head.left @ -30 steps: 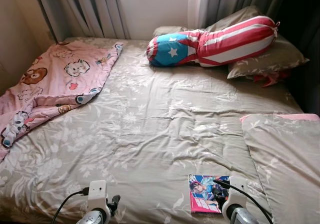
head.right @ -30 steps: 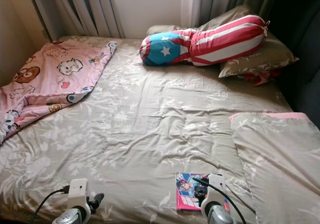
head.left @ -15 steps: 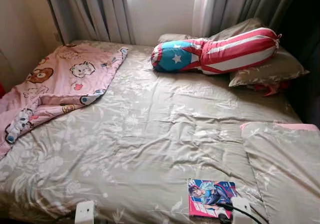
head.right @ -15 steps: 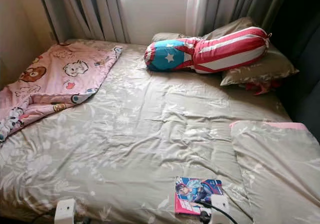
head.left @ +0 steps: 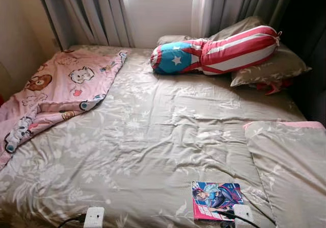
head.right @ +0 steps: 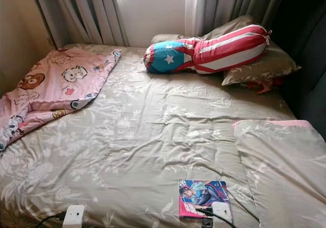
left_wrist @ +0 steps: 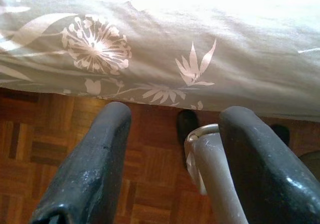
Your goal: Clean up the room
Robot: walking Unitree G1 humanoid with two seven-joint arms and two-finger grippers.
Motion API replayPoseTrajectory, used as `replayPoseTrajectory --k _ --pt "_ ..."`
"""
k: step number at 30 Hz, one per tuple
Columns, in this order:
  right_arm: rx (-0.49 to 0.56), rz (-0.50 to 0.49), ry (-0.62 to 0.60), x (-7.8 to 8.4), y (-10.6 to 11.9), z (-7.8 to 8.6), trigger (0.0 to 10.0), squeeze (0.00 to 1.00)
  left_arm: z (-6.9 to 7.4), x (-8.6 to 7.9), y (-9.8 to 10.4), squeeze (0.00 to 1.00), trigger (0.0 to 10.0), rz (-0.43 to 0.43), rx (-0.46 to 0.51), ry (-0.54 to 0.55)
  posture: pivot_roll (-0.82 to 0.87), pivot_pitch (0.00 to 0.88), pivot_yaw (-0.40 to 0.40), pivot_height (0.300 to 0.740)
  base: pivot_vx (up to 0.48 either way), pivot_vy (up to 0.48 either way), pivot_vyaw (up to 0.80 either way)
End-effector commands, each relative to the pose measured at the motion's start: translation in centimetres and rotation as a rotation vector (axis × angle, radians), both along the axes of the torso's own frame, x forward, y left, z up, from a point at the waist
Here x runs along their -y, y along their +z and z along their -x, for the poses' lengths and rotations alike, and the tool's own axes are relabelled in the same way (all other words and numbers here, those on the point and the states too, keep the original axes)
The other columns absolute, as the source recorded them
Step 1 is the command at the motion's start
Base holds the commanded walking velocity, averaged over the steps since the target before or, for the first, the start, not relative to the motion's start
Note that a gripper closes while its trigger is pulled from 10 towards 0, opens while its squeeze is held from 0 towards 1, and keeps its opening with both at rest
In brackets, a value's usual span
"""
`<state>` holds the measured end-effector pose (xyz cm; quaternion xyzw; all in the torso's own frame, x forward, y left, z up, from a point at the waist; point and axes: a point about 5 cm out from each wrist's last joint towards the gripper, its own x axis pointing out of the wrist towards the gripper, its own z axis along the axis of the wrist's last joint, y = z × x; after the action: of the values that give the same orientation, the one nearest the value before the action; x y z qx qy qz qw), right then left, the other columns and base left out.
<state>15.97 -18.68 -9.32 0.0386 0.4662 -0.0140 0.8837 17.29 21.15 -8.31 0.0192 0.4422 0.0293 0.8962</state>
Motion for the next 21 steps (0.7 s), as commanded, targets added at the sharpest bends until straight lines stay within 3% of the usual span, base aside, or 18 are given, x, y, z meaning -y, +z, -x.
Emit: replayPoseTrajectory --k 1,5,21 --pt "0.020 -0.006 0.006 -0.14 0.15 -0.32 10.0 0.00 1.02 -0.59 -0.34 0.00 10.0 -0.011 -0.030 -0.001 -0.01 0.000 0.018 0.740 0.000 0.450 0.80" --pt "0.021 -0.022 -0.015 -0.18 0.10 -0.19 10.0 0.00 1.28 -0.82 -0.39 0.00 10.0 -0.018 -0.034 -0.004 -0.01 0.000 0.024 0.740 0.000 0.463 0.75" --pt "0.027 -0.043 -0.040 -0.14 0.23 -0.52 10.0 0.00 0.89 -1.28 -0.15 0.00 10.0 -0.027 -0.028 0.003 0.01 0.000 0.024 0.740 0.000 0.480 0.00"
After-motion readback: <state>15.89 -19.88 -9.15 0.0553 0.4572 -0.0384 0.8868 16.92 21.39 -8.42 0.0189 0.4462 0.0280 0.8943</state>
